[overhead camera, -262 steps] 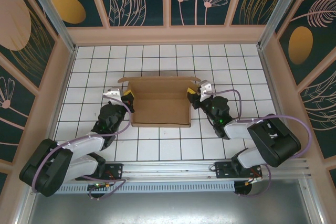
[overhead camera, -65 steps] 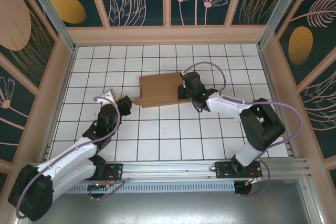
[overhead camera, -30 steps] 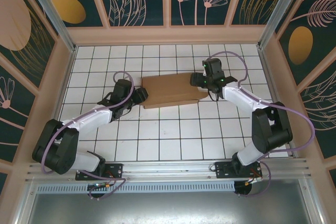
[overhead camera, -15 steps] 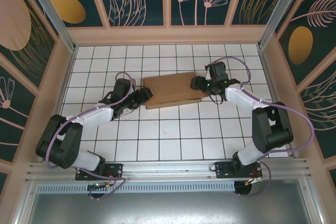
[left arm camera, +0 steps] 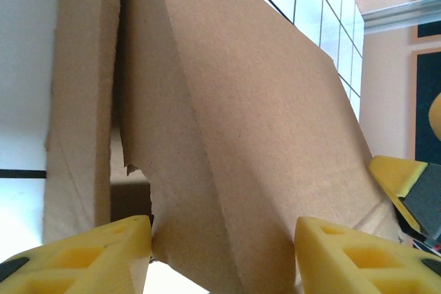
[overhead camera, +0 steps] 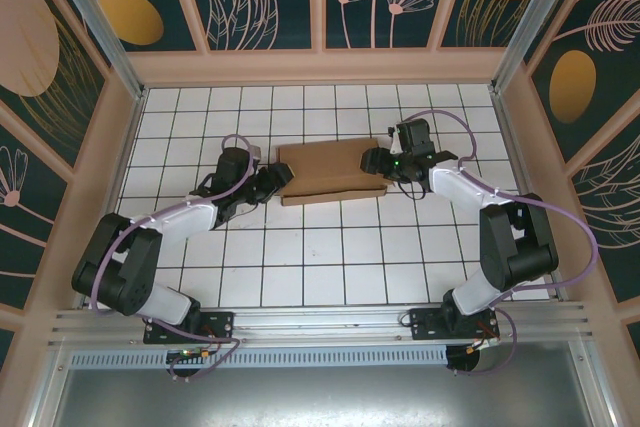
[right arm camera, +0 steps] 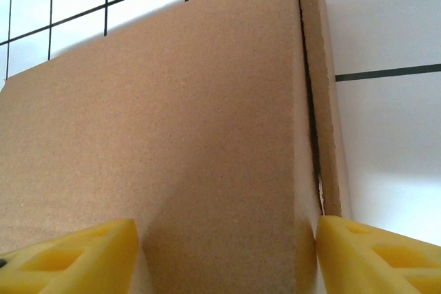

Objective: Fold the paper box

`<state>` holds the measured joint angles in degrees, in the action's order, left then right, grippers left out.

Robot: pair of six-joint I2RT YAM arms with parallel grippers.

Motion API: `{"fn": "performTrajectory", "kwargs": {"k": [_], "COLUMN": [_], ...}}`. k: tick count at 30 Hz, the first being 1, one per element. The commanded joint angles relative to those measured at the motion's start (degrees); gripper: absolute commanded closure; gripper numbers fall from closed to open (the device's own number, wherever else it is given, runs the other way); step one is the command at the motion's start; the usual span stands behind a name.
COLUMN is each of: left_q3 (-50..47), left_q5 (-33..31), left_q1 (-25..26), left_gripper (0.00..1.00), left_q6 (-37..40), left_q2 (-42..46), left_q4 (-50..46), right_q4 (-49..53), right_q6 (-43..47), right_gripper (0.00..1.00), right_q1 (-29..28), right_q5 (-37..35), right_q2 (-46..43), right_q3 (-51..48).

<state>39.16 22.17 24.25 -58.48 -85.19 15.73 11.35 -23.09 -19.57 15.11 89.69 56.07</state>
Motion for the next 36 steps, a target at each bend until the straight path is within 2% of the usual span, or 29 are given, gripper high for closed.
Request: {"fn": "performTrajectory", "kwargs": {"k": [1, 8, 13, 20, 27, 33, 36], "left_q3": [-1.63, -3.27, -4.08, -6.36, -4.35, -1.56, -1.41], "left_q5": [4.28, 4.24, 0.56, -1.86, -5.35, -11.16, -13.98], "left_q1": [-0.08, -0.09, -0.09, -0.12, -0.15, -0.17, -0.17], "left_gripper": [0.45, 0.49, 0.55, 0.6, 0.49, 0.46, 0.46], "left_q6": [-2.71, -3.06, -0.09, 1.85, 5.58, 10.57, 12.44], "left_q2": [-0.56, -0.86, -0.34, 1.02, 5.18, 11.42, 12.89], "left_q4": [6.38, 7.24, 1.84, -0.79, -7.21, -15.4, -16.86], "right_q4": [-0.94, -1.01, -0.08, -0.46, 0.42, 0.51, 0.6], "right_q6": [-0.64, -0.3, 0.85, 2.85, 4.19, 3.86, 3.67], "right_gripper": [0.32, 0.44, 0.49, 0.56, 0.57, 0.56, 0.52], "right_q1": [-0.04, -0.96, -1.78, -2.48, -4.07, -4.25, -4.34], "right_q5": [2.0, 1.69, -3.58, -10.41, -15.53, -13.95, -13.38], "right_q2": [0.9, 1.06, -0.03, -1.64, -2.37, -4.15, -4.39], "right_q3": [-0.87, -1.53, -3.02, -6.37, -6.38, -5.71, -5.73]}}
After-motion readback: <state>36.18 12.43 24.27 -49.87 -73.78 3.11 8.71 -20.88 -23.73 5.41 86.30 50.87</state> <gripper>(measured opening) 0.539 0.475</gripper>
